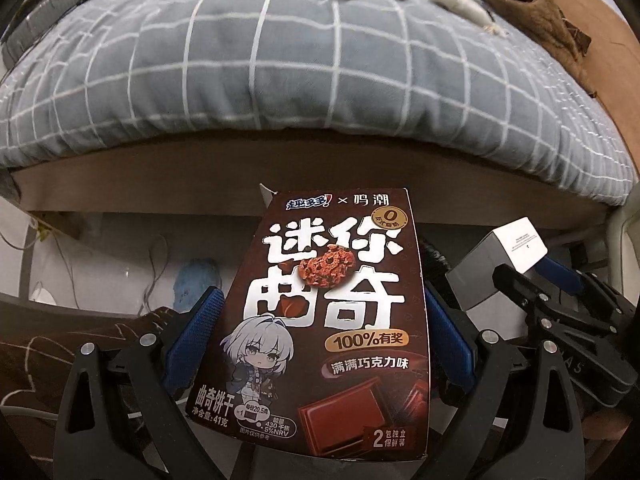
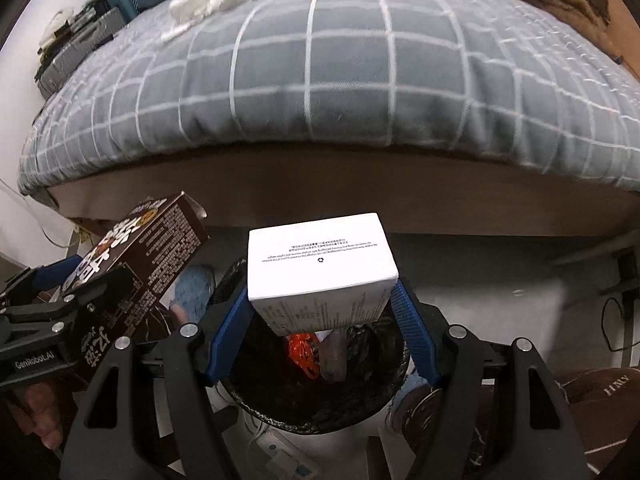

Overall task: Collect trash
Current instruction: 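Carry the brown box and white box with both tools over the black bin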

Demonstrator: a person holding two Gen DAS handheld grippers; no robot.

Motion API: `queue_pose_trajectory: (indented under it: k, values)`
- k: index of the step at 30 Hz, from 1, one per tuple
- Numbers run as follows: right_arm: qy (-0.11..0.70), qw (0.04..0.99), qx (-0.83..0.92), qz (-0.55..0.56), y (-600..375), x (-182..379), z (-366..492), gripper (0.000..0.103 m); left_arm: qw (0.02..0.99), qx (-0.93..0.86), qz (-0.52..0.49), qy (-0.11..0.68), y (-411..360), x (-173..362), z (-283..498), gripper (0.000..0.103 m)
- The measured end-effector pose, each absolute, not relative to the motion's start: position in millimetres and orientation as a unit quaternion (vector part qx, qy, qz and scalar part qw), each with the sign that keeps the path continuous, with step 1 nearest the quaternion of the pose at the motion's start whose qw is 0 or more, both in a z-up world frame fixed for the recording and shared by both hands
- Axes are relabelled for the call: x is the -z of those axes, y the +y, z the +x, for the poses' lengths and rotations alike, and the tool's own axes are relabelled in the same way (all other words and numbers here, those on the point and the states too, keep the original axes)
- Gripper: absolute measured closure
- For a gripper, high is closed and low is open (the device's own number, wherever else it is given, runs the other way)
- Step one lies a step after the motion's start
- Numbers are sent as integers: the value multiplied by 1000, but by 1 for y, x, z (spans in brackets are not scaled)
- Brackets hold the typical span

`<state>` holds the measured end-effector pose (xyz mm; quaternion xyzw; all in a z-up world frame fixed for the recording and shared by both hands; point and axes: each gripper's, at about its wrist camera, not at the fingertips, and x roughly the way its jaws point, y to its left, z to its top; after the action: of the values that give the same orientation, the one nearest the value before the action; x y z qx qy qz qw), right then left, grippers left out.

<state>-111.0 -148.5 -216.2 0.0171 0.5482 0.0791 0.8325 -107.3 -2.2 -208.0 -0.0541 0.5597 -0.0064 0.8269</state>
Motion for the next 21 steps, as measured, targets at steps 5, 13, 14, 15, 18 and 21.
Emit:
queue_pose_trajectory:
  k: [5,13,14,15,18,21]
  values:
    - [564,821,-90,18,-138,231,-102,36,822,-5,-58,566,13,214,-105,10]
    - [563,819,-106,0,-115,235,-98,35,817,-18,-69,572,30,215,-110,10]
    - [561,821,-107,-2,-115,234,-99,35,817,-19,-70,573,31,214,-110,10]
    - [561,821,-108,-5,-113,233,-99,35,816,-19,-71,573,31,213,-111,10]
    - [553,826,-106,-10,-113,229,-100,22,815,-18,-70,575,27,210,-109,10]
    - [539,837,-94,-18,-119,223,-103,13,816,-11,-65,574,21,206,-109,10]
